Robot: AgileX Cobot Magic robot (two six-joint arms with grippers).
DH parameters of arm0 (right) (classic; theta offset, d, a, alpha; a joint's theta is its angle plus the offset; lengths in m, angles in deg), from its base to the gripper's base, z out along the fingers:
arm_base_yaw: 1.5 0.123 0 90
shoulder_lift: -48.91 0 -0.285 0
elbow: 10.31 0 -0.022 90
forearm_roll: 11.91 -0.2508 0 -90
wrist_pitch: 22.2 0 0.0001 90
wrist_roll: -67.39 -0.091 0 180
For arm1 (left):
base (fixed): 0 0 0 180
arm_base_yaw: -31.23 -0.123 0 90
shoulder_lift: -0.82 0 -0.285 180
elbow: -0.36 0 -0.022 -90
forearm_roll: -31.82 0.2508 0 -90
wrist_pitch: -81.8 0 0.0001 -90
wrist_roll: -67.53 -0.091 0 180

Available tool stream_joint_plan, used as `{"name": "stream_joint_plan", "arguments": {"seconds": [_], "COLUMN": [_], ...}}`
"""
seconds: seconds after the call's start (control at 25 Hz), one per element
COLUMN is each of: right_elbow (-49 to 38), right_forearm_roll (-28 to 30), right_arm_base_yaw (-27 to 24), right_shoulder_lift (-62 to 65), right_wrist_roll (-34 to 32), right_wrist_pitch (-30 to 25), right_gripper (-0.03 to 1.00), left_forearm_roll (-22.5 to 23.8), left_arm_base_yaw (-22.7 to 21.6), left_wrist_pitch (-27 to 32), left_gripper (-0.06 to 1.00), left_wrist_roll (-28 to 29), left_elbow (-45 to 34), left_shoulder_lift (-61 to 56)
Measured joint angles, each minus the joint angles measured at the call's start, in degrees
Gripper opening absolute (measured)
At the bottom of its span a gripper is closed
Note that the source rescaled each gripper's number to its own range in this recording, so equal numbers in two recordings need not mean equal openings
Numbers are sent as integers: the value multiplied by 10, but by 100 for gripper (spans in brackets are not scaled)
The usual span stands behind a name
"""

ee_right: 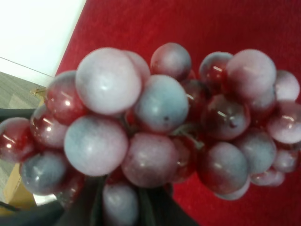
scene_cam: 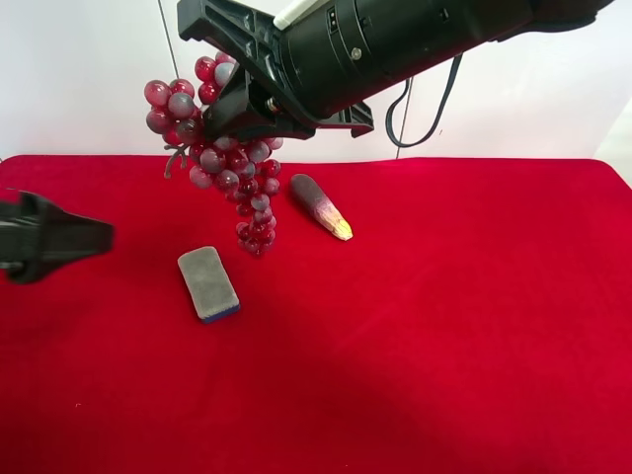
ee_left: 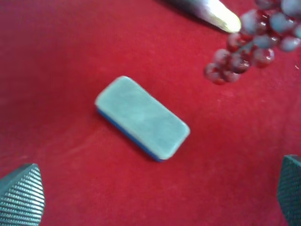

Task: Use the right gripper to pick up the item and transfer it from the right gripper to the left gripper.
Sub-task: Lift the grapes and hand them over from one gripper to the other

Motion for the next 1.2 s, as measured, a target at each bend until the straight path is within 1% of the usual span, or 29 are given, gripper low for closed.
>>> {"name": "stream_joint_plan", "arguments": {"seconds": [0.32,0.44,0.6,0.72,1.08,1.2], "right_elbow": [0,0,0,0,0,0], "right_forearm_roll": [0,0,0,0,0,0], "right_arm_base_yaw": [0,0,0,0,0,0], "right_shoulder_lift": [0,0,0,0,0,0], "right_wrist_roll": [0,0,0,0,0,0], "right_wrist_pitch": [0,0,0,0,0,0], "right_gripper": [6,6,6,6,6,6], "left_forearm_roll": [-28,-32,-33,-34,-36,-38], "left_arm_base_yaw": [140,185,235,260,306,310], "left_wrist_pitch": [-132,-185,-253,-294,-394,-404], "left_gripper": [100,100,100,100,100,100], "left_wrist_roll": [5,11,18,19,19,19], "left_elbow": [0,0,0,0,1,17], "left_shoulder_lift": [94,111,136,159,226,256]}}
